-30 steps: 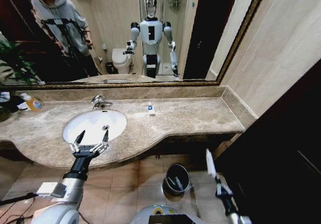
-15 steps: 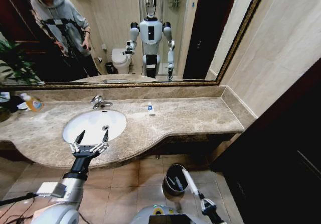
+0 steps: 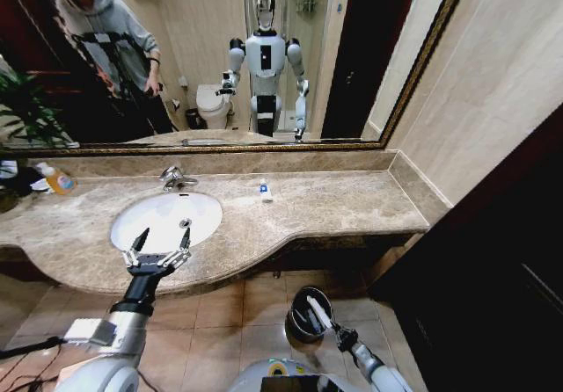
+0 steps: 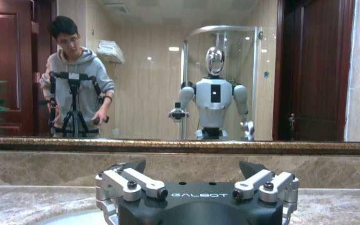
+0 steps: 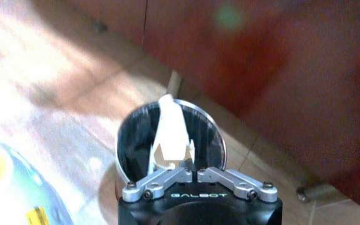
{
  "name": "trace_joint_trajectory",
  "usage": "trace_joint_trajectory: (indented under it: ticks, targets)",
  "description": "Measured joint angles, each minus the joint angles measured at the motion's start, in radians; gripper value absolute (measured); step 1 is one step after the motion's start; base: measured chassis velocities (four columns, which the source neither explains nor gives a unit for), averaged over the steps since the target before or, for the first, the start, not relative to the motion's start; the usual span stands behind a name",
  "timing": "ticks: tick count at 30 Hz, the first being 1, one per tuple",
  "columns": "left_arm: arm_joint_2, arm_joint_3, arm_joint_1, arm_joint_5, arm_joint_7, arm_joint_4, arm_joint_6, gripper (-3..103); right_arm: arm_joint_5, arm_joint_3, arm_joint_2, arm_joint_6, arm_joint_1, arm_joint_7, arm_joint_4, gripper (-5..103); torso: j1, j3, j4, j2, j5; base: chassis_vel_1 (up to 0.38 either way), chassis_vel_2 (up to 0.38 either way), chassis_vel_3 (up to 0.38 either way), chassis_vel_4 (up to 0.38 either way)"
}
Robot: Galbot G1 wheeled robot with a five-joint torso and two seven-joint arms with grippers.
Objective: Pick up the trash from the sink and place it in the trash bin.
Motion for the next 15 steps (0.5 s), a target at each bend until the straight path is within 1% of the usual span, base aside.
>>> trace_joint_trajectory:
  ticks: [1, 2, 3, 6, 10, 12, 15]
  targets:
    - [0.0, 0.0, 0.0, 0.0, 0.0, 0.0, 0.0, 100, -0.034, -0.001, 0.008, 0.004, 0.036, -0.006, -0.05, 0, 0.0, 0.0, -0.0001, 0.0, 0.0006, 0.0, 0.0, 0.0, 0.0]
    - [0.0, 0.0, 0.0, 0.0, 0.0, 0.0, 0.0, 100, -0.058, -0.001, 0.015, 0.012, 0.07, -0.012, -0.093, 0, 0.0, 0.0, -0.0001, 0.0, -0.0001, 0.0, 0.0, 0.0, 0.0]
    - [0.0, 0.0, 0.0, 0.0, 0.0, 0.0, 0.0, 100, -0.058, -0.001, 0.015, 0.012, 0.07, -0.012, -0.093, 0, 0.0, 0.0, -0.0001, 0.0, -0.0001, 0.0, 0.0, 0.0, 0.0]
    - [0.0, 0.0, 0.0, 0.0, 0.0, 0.0, 0.0, 100, -0.045, -0.015, 0.027, 0.014, 0.138, -0.014, -0.182, 0, 0.0, 0.0, 0.0001, 0.0, 0.0004, 0.0, 0.0, 0.0, 0.0]
    - [0.0, 0.0, 0.0, 0.0, 0.0, 0.0, 0.0, 100, -0.047, -0.018, 0.037, 0.019, 0.195, -0.017, -0.261, 0, 0.0, 0.0, 0.0, 0.0, -0.0004, 0.0, 0.0, 0.0, 0.0]
    - [0.0, 0.0, 0.0, 0.0, 0.0, 0.0, 0.0, 100, -0.047, -0.021, 0.042, 0.024, 0.216, -0.018, -0.294, 0, 0.0, 0.0, 0.0, 0.0, 0.0, 0.0, 0.0, 0.0, 0.0]
    - [0.0, 0.0, 0.0, 0.0, 0.0, 0.0, 0.0, 100, -0.076, -0.022, 0.068, 0.051, 0.278, -0.02, -0.401, 0, 0.0, 0.0, -0.0001, 0.0, -0.0002, 0.0, 0.0, 0.0, 0.0]
